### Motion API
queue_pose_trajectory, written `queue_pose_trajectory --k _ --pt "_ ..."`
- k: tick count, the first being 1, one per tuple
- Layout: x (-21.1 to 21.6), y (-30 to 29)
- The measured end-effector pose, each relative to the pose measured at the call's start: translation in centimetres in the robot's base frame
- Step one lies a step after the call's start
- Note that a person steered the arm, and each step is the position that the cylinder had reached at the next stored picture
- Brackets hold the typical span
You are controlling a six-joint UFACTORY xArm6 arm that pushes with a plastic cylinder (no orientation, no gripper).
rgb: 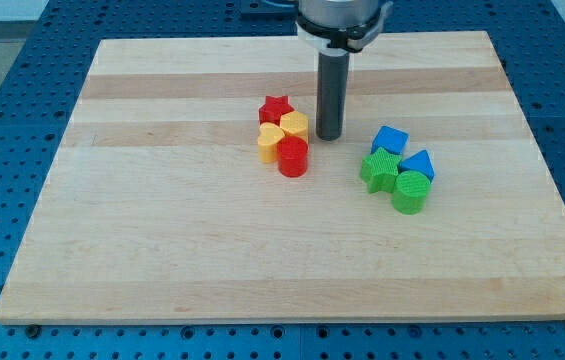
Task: Push blue blocks towards bottom right corner of the board
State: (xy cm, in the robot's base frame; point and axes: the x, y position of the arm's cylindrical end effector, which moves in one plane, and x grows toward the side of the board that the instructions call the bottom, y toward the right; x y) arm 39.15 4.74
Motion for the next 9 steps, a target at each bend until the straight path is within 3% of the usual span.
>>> queue_pose_trajectory --k 5,9 --pt "0.6 4.7" --pt "3.6 5.6"
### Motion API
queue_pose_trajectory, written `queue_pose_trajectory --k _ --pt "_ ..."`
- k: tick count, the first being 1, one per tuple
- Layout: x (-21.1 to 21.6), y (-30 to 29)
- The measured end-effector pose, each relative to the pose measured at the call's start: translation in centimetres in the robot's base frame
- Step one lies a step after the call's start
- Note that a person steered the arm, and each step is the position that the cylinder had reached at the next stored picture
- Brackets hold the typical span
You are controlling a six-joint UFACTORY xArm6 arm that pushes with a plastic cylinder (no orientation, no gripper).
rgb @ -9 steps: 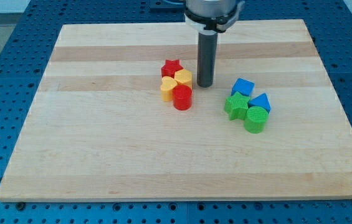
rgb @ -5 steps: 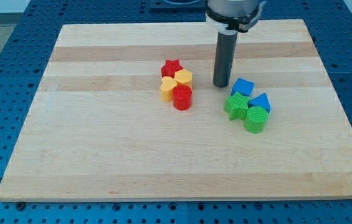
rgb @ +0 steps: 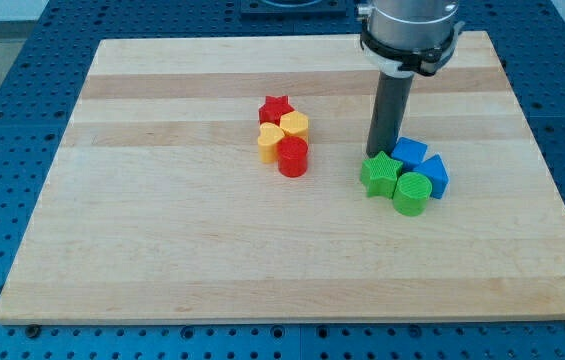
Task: Push blue blocks towards bottom right corner of the board
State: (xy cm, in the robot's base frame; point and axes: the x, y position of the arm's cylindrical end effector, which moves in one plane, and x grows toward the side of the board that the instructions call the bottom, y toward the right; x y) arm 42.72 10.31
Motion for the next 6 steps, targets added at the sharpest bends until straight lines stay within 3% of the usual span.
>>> queue_pose_trajectory --k 6 --pt "0.0 4.3"
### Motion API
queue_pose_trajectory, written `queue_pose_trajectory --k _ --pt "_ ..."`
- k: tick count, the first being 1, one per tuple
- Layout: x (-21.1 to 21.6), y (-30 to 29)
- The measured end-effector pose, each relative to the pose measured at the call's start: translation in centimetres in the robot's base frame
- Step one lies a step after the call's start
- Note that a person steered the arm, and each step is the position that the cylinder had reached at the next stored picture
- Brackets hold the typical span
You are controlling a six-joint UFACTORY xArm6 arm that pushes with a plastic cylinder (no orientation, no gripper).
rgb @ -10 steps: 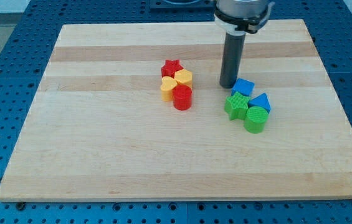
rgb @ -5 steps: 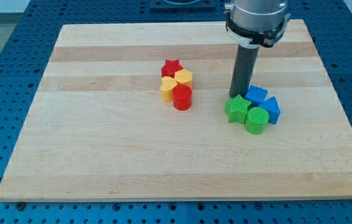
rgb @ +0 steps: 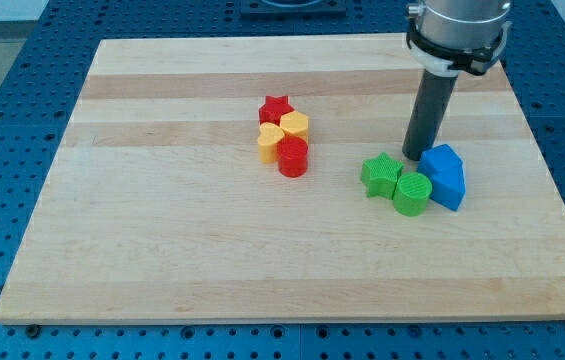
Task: Push blue blocks towards bottom right corner of the board
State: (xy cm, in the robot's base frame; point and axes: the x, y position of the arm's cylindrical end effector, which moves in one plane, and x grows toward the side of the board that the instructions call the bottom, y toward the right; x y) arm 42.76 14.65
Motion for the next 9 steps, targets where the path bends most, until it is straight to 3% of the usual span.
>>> queue_pose_trajectory --k 9 --pt "10.5 5.2"
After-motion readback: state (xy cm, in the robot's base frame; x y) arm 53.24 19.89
